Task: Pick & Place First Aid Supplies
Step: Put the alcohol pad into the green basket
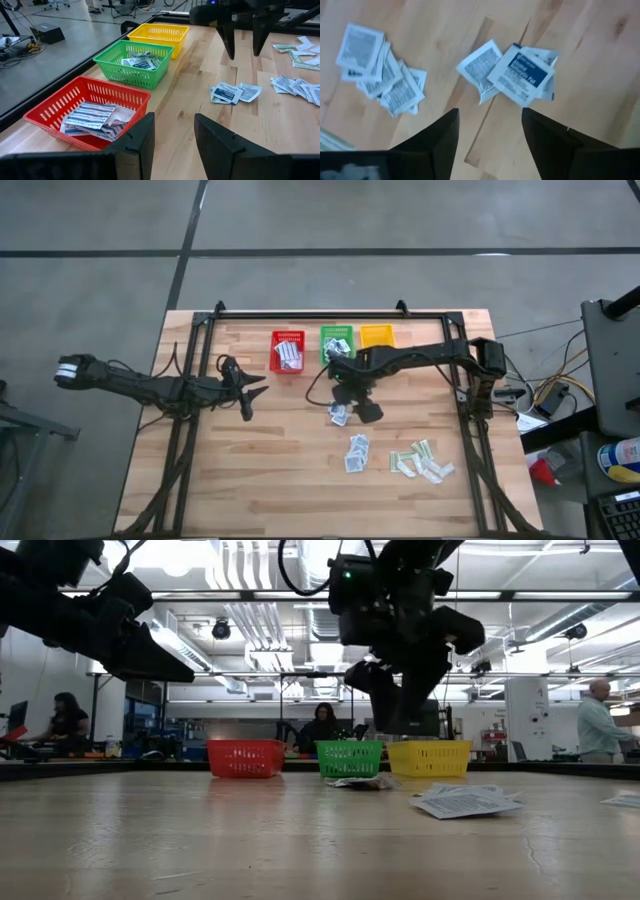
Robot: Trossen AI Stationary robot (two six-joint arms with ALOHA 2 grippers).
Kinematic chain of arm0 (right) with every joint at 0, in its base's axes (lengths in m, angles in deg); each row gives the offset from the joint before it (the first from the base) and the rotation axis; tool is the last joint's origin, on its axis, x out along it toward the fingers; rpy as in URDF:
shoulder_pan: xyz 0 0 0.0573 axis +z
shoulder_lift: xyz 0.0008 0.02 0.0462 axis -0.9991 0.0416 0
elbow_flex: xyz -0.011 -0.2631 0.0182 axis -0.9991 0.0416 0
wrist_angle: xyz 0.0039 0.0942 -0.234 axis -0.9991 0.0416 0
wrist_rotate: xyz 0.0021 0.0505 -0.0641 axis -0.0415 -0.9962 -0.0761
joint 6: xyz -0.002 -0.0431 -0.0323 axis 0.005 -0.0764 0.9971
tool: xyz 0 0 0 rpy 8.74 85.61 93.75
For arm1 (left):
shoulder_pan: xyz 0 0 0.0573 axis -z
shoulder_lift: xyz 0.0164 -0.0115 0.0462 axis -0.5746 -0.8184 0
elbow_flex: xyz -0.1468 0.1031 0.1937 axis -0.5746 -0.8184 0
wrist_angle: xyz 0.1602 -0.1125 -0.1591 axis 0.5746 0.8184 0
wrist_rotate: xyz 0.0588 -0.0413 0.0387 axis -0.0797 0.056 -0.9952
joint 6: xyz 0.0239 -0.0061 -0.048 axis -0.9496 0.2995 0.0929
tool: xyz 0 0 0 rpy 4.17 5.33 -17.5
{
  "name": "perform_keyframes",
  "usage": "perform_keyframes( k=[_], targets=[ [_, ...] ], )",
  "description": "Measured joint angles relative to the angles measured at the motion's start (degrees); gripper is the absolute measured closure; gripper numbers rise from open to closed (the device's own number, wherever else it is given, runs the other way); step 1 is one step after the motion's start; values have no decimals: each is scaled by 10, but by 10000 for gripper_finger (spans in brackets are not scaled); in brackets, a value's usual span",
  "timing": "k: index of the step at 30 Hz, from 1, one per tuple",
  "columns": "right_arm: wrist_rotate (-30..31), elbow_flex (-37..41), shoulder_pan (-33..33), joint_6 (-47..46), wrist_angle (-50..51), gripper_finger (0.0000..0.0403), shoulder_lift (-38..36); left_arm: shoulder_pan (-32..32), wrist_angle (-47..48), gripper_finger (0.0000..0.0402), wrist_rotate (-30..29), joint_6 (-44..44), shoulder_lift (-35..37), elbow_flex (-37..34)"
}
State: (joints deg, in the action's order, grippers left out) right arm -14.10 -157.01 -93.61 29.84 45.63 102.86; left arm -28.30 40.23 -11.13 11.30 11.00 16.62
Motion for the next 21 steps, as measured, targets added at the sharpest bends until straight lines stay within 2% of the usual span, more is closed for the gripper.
perform_keyframes(
  k=[10, 21],
  targets=[
    [1, 37, 1, 30, -19, 188, 0, 0, 0, 268, 0, 0, 0, 0],
    [-1, 42, 13, 30, -65, 188, 0, 0, 0, 268, 0, 0, 0, 0]
  ],
)
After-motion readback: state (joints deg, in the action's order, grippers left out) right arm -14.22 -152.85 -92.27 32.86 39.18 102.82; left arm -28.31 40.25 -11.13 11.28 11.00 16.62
